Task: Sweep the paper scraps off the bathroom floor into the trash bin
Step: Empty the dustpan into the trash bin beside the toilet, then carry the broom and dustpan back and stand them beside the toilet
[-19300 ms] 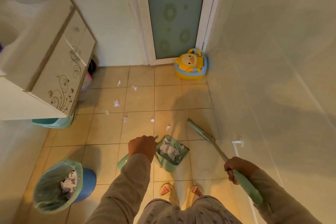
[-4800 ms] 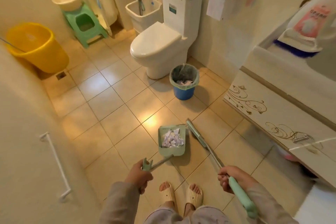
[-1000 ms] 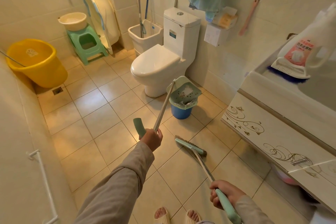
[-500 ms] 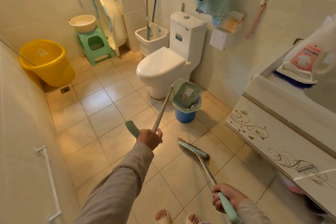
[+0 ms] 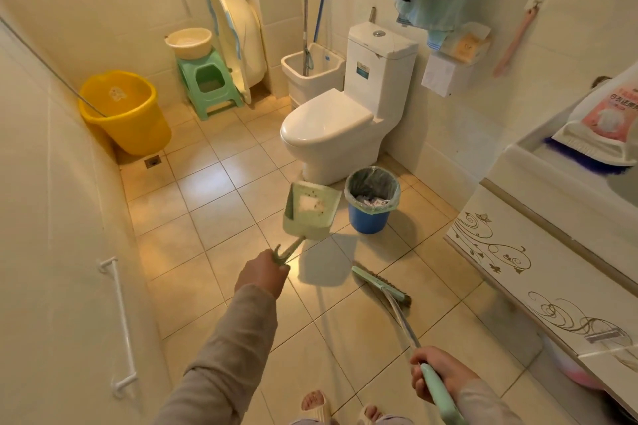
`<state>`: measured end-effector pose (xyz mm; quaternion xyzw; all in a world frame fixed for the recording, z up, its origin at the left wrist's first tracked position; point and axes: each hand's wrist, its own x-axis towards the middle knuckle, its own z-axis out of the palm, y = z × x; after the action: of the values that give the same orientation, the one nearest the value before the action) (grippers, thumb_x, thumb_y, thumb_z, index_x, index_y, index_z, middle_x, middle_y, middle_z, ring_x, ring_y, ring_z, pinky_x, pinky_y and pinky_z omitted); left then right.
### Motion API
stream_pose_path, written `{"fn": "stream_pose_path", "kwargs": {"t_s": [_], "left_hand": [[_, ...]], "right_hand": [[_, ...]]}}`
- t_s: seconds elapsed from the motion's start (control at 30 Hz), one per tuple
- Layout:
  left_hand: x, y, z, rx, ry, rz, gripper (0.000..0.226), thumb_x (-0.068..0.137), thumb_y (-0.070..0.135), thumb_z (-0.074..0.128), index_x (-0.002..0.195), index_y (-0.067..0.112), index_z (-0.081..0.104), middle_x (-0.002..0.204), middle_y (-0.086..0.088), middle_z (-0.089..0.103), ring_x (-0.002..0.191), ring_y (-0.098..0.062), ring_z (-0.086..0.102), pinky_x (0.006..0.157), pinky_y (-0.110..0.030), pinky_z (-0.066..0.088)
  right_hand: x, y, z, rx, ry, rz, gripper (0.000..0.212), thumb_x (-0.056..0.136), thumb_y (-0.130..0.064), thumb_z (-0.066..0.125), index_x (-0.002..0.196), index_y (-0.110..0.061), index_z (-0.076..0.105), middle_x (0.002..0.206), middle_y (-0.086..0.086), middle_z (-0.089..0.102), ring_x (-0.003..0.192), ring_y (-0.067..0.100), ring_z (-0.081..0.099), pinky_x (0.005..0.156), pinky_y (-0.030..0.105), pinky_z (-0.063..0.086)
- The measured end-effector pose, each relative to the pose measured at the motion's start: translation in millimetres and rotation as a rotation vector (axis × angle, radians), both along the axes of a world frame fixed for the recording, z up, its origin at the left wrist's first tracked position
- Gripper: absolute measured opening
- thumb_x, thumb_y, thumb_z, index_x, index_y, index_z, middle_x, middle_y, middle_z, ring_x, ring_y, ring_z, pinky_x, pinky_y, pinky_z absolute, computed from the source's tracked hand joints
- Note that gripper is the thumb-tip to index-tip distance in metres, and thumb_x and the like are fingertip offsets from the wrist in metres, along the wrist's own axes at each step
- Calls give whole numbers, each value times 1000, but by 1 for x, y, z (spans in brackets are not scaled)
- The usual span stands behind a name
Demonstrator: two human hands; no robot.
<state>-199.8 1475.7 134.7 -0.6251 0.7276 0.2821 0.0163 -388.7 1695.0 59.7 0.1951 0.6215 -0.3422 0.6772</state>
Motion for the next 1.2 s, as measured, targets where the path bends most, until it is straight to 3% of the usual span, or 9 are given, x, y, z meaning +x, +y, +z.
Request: {"fn": "stream_pose_path", "kwargs": {"t_s": [0.2, 0.3, 0.37, 0.43, 0.57, 0.73, 0.83, 1.0, 1.2], "left_hand": [[41, 19, -11, 260, 8, 262, 37, 89, 23, 60, 117, -1, 55, 113, -20, 64, 104, -34, 62, 80, -34, 50], [54, 32, -17, 360, -9, 323, 36, 90, 19, 59, 116, -4, 54, 101, -21, 63, 92, -32, 62, 68, -29, 42], [61, 38, -20, 389, -32, 344, 36, 90, 20, 58, 116, -4, 55, 88, -15, 56, 80, -26, 55, 67, -28, 40], [67, 43, -23, 392, -71, 361, 36, 90, 22, 57, 115, -4, 56, 88, -15, 56, 85, -29, 60, 72, -33, 46], [79, 49, -28, 360, -172, 386, 35, 90, 23, 57, 116, -1, 56, 116, -18, 65, 106, -30, 63, 89, -33, 50], [84, 64, -31, 383, -229, 309, 33, 89, 22, 59, 115, 1, 58, 112, -16, 65, 96, -28, 62, 72, -29, 44], [86, 73, -30, 300, -310, 270, 30, 89, 26, 58, 113, 9, 58, 99, -10, 62, 93, -26, 61, 76, -31, 46], [97, 84, -26, 91, -337, 204, 24, 90, 34, 54, 105, 17, 62, 102, -6, 68, 92, -25, 64, 69, -28, 44], [125, 97, -23, -29, -274, 297, 24, 88, 38, 55, 99, 19, 65, 95, -7, 71, 87, -27, 65, 64, -27, 40]], "right_hand": [[4, -6, 4, 5, 26, 38, 37, 90, -4, 39, 54, -8, 40, 26, 6, 41, 16, 15, 36, 27, 12, 37], [7, -14, 8, -16, 35, 50, 37, 91, -3, 37, 55, -8, 39, 26, 5, 42, 16, 13, 37, 27, 11, 37], [9, -22, 13, -26, 49, 59, 35, 90, -1, 35, 56, -9, 39, 26, 4, 41, 16, 13, 37, 27, 11, 36], [9, -31, 20, -40, 45, 64, 35, 90, -1, 34, 56, -9, 37, 25, 4, 41, 15, 12, 37, 26, 11, 36], [9, -45, 40, -102, -50, -31, 34, 92, -5, 30, 59, -11, 35, 25, 2, 39, 15, 10, 37, 26, 6, 32], [14, -50, 61, -206, -238, -250, 13, 77, -2, 38, 66, -5, 43, 30, 2, 43, 20, 9, 44, 26, 6, 32], [16, -54, 49, -174, -293, -286, 23, 89, -9, 35, 68, -5, 44, 31, 3, 45, 20, 10, 46, 26, 8, 36], [35, -55, 12, -61, -284, -290, 27, 96, -9, 33, 70, -4, 41, 31, 8, 44, 18, 12, 42, 25, 10, 36], [43, -80, 7, -26, -213, -39, 28, 96, -8, 24, 71, -6, 36, 24, 2, 37, 14, 10, 35, 24, 6, 31]]}}
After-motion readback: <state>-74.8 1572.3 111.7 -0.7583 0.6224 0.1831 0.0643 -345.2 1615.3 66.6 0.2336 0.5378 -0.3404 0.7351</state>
